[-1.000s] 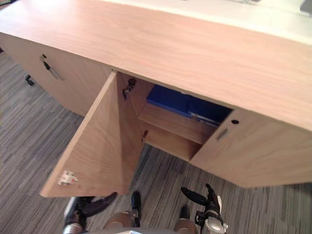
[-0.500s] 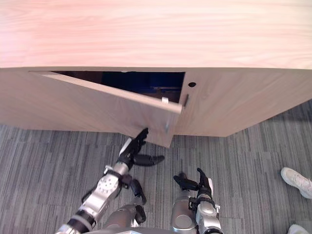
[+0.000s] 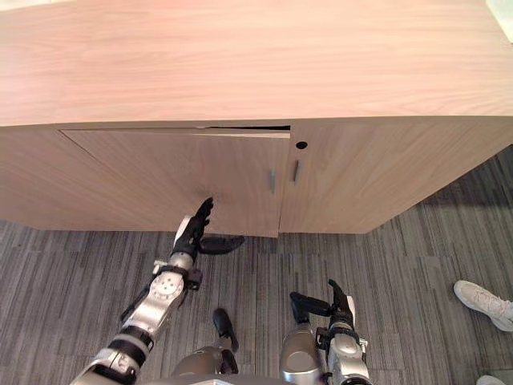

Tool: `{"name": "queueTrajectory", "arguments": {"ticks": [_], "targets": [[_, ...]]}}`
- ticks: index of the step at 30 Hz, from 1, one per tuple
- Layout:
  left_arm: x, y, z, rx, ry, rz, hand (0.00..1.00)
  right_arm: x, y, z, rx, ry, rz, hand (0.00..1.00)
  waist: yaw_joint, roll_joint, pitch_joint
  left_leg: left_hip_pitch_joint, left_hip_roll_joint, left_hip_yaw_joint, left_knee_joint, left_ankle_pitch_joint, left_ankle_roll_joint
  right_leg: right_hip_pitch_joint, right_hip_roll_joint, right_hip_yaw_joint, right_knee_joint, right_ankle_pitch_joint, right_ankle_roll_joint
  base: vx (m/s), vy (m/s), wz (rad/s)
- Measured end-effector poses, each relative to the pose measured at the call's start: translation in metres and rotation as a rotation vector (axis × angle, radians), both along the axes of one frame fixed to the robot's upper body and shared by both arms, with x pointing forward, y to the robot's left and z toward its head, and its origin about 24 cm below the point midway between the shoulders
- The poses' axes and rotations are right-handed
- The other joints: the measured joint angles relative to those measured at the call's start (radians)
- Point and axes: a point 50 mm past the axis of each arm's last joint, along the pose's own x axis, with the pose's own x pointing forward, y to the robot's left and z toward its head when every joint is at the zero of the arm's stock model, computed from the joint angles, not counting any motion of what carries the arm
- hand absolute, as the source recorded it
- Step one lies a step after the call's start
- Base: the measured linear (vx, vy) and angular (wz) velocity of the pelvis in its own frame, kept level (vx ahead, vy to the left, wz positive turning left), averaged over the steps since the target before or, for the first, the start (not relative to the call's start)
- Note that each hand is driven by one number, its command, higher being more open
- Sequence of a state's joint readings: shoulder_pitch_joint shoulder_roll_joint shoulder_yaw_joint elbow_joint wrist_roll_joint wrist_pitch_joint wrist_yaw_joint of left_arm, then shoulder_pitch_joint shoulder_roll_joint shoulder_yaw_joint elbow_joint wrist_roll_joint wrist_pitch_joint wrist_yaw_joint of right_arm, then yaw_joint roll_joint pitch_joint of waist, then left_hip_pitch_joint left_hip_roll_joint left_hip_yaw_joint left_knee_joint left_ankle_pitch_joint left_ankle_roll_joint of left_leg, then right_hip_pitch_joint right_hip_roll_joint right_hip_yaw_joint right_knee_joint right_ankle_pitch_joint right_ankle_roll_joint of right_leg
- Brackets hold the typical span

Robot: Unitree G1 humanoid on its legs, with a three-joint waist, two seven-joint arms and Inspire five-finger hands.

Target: Walk over to the cabinet, pick up the folder, carry it to the office cabinet, place the folder inside the office cabinet, then close the office cabinet door

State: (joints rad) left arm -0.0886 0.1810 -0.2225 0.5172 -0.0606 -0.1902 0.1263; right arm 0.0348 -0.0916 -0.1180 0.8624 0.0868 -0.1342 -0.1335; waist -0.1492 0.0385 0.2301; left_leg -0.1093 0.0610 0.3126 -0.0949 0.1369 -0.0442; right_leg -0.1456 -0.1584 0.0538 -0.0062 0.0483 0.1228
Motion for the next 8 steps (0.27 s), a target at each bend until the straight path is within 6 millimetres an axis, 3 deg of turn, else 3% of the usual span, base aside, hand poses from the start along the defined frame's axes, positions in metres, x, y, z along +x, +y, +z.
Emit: {"name": "queueTrajectory", "arguments": {"ticks": [2, 6, 8], "targets": [[-0.030, 0.007, -0.023, -0.024, 0.104, 0.012, 1.00, -0.008, -0.004, -0.003, 0.002, 0.021, -0.028, 1.00, 0.013, -0.001, -0.005, 0.006, 0.000, -0.001, 0.000, -0.002, -0.001, 0.008, 0.000, -0.002, -0.004, -0.001, 0.001, 0.00, 0.000, 0.00], [-0.072, 0.021, -0.050, -0.048, 0.253, 0.059, 1.00, -0.016, -0.009, -0.007, 0.011, 0.052, -0.068, 1.00, 0.043, -0.007, -0.014, 0.024, 0.001, -0.003, 0.000, -0.009, -0.008, 0.035, 0.000, -0.006, -0.018, -0.002, 0.002, 0.04, -0.008, 0.01], [-0.098, 0.039, -0.067, -0.048, 0.355, 0.138, 1.00, -0.023, -0.010, -0.009, 0.014, 0.067, -0.078, 1.00, 0.057, -0.014, -0.036, 0.038, 0.003, -0.003, 0.000, -0.017, -0.013, 0.057, 0.001, -0.010, -0.030, 0.000, 0.006, 0.06, -0.018, 0.00]]}}
